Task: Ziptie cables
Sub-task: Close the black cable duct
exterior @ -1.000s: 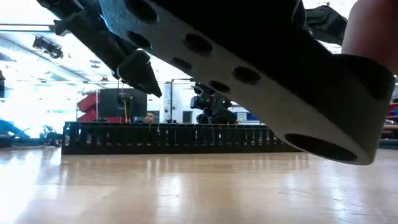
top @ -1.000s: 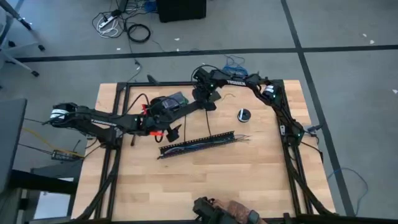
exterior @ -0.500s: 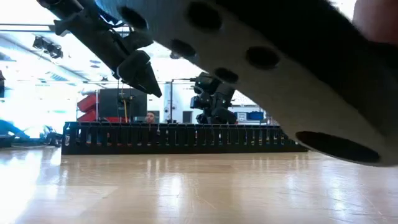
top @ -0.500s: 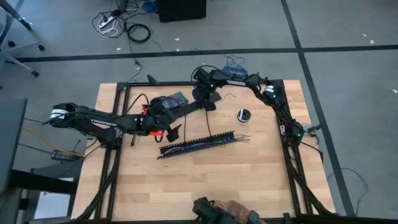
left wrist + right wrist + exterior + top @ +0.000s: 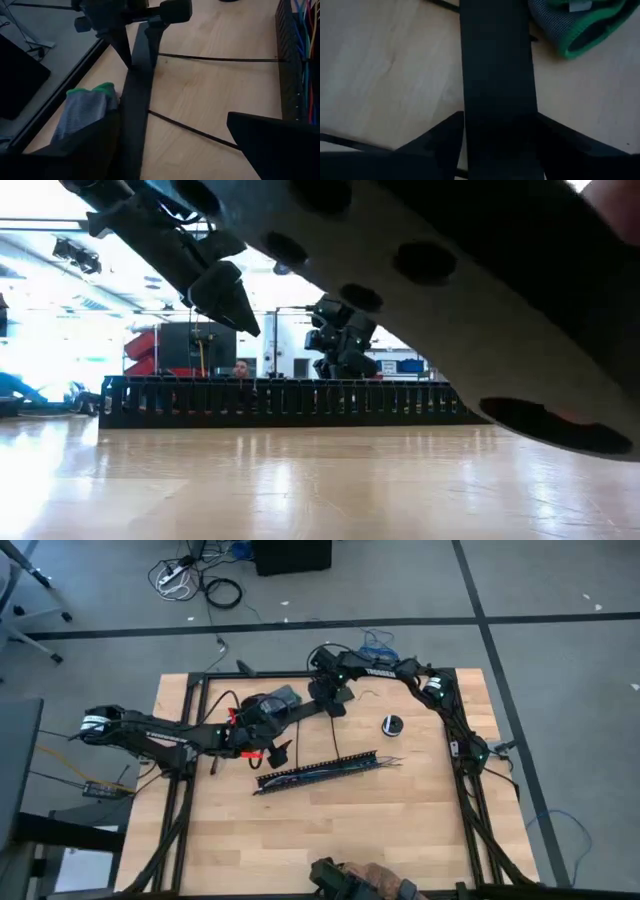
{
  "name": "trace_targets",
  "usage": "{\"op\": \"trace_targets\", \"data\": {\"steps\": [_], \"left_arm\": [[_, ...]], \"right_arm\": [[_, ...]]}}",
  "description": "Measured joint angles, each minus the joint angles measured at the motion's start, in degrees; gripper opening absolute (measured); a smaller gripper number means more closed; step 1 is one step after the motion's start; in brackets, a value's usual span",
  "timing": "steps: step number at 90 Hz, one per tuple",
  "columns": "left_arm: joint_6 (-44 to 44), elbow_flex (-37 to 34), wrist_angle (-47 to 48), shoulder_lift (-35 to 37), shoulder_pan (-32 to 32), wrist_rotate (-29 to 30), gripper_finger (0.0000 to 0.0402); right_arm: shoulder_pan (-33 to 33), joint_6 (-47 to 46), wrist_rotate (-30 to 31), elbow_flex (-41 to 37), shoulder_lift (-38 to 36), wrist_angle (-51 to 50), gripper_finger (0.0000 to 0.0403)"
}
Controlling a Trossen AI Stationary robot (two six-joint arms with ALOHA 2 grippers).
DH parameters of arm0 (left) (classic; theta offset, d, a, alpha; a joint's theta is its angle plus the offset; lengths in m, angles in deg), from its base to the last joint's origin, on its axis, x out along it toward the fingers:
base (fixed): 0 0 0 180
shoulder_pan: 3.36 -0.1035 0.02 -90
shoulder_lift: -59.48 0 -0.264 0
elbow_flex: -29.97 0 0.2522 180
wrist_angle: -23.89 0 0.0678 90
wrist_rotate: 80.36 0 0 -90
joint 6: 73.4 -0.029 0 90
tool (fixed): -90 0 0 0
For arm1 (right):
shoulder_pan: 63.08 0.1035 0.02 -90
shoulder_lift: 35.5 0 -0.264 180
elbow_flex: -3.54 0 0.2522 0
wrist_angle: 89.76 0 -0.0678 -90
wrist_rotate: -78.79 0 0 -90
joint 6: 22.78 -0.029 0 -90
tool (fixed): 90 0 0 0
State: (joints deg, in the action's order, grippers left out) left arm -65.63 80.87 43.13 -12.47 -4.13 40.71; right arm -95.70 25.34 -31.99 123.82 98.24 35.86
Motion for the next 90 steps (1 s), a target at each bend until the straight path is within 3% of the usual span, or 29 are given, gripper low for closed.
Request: {"op": "trace_targets", "data": {"steps": [18, 46, 90], "left_arm": [[0.00, 0.00, 0.00, 0.00, 0.00, 0.02, 0.0364], [0.00, 0.00, 0.00, 0.00, 0.00, 0.02, 0.0364], [0.07, 0.00, 0.00, 0.00, 0.02, -0.73, 0.0364]], "right_arm": [[0.48, -0.48, 1.07, -0.02, 0.04, 0.57, 0.0225], [3.07, 0.13, 9.46, -0.04, 0.08, 1.78, 0.0260], [4.33, 2.76, 8.82, -0.13, -0.27, 1.09, 0.0281]]}}
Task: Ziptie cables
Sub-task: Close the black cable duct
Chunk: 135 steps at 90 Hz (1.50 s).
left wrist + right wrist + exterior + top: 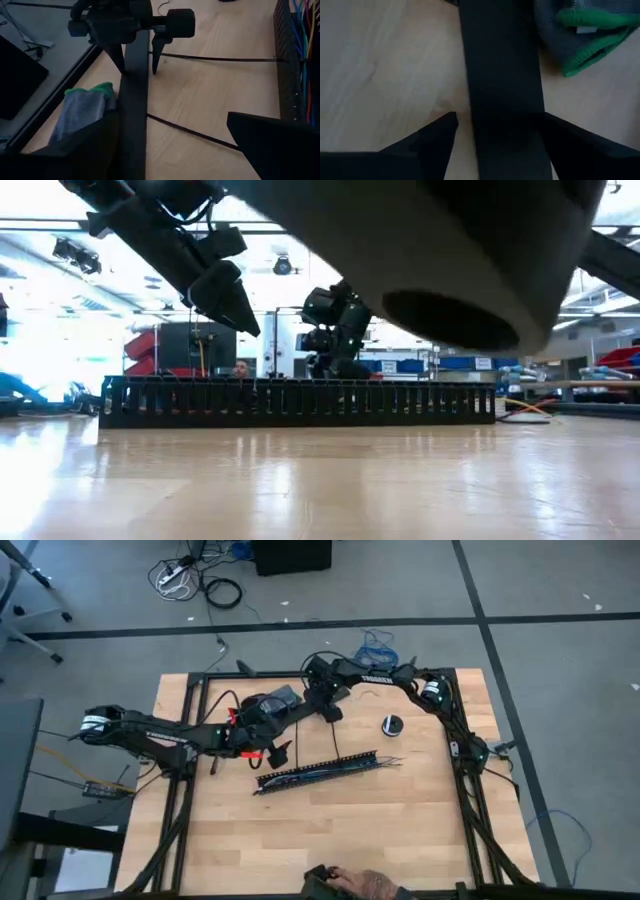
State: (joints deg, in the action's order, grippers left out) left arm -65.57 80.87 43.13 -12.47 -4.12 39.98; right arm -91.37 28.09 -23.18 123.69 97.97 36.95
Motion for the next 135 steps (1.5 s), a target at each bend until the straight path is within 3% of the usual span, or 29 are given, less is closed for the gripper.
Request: {"op": "trace_targets", "data": {"steps": [32, 60, 81, 107, 135], "left_arm": [[-0.02, 0.02, 0.00, 0.00, 0.00, -0.01, 0.0364], [-0.04, 0.02, -0.02, 0.01, -0.02, -0.01, 0.0364], [-0.26, 0.02, 0.00, 0.00, 0.00, -0.72, 0.0364], [-0.11, 0.02, 0.00, 0.01, -0.02, -0.92, 0.0364], [-0.09, 0.02, -0.45, 0.01, -0.02, -1.56, 0.0364]], "right_arm": [[0.15, 0.85, -0.05, -0.02, -0.37, 0.69, 0.0279], [2.01, -1.74, 9.58, 0.27, -0.37, 4.34, 0.0264], [2.76, 4.89, 8.25, 0.39, -0.37, 5.36, 0.0264], [2.73, 5.46, 4.52, 0.48, -0.81, 5.14, 0.0254], [2.37, 8.45, 0.95, 1.66, -0.96, -3.54, 0.0237]]}}
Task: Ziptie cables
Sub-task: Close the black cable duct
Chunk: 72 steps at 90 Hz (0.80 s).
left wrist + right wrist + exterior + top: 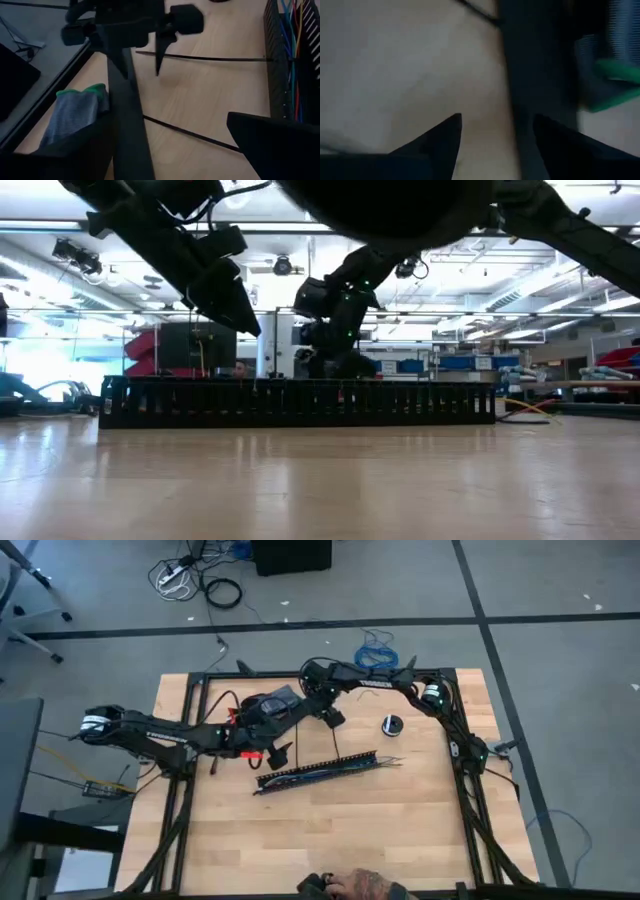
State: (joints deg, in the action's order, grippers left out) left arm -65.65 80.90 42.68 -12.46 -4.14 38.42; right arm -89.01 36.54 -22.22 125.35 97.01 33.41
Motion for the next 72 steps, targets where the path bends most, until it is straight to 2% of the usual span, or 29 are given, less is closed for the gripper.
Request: {"op": "trace_targets", "data": {"steps": [13, 30, 42, 53, 72], "left_arm": [[0.00, 0.00, -0.07, -0.01, 0.01, -0.02, 0.0364], [0.00, 0.00, -0.06, 0.00, 0.01, -0.04, 0.0364], [0.00, 0.00, -0.10, -0.01, 0.00, -0.07, 0.0364], [-1.16, 0.00, -1.88, -0.01, 0.00, -0.12, 0.0364], [-1.53, 0.00, -3.96, -0.01, 0.02, -0.61, 0.0364]], "right_arm": [[-1.65, -1.89, -2.72, 3.55, 0.00, -1.47, 0.0229], [-6.97, -4.29, -15.81, 9.68, -0.09, -3.77, 0.0216], [-10.35, -4.51, -19.00, 10.12, -0.11, -4.68, 0.0215], [-12.02, -3.80, -25.19, 10.08, 0.37, -6.53, 0.0215], [-12.19, -1.36, -27.00, 8.91, 0.45, -5.18, 0.0215]]}}
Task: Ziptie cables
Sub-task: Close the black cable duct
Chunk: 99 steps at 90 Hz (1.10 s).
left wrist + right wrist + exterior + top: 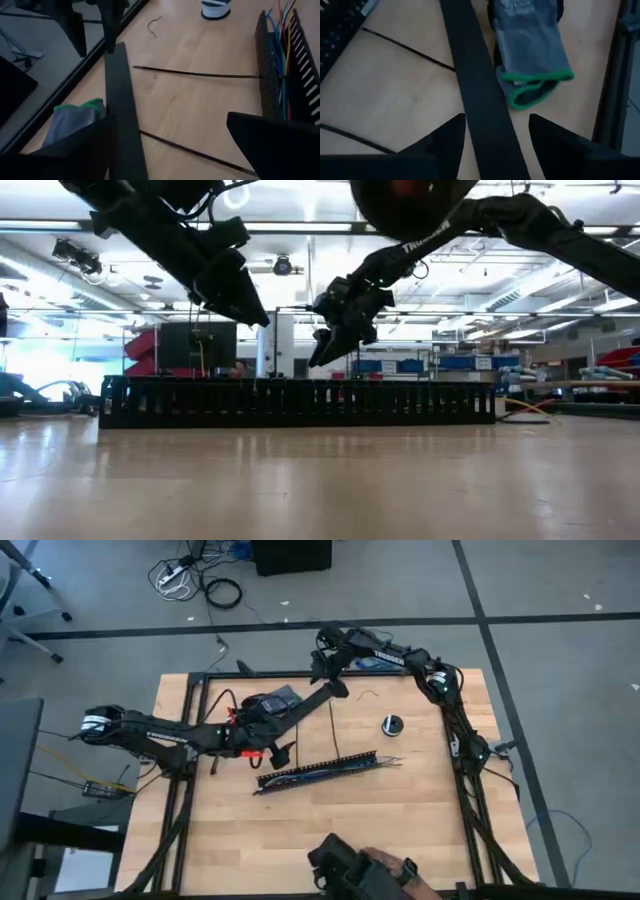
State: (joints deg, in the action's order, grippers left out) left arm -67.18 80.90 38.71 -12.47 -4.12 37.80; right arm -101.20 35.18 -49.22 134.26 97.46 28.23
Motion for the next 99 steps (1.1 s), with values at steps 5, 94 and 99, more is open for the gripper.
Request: {"op": "trace_targets", "data": {"steps": [5, 94, 99], "left_arm": [[0.00, 0.00, 0.09, 0.00, -0.02, 0.00, 0.0364], [-1.40, 0.00, -0.15, 0.01, -0.02, 0.02, 0.0364], [-1.40, 0.00, -0.35, 0.02, -0.02, 0.02, 0.0364]], "right_arm": [[-0.07, 1.08, -0.22, -1.34, -0.14, 1.55, 0.0215], [8.42, -7.96, 21.05, -2.96, 0.03, 4.70, 0.0221], [8.62, -7.23, 21.98, -2.96, 0.03, 4.87, 0.0228]]}}
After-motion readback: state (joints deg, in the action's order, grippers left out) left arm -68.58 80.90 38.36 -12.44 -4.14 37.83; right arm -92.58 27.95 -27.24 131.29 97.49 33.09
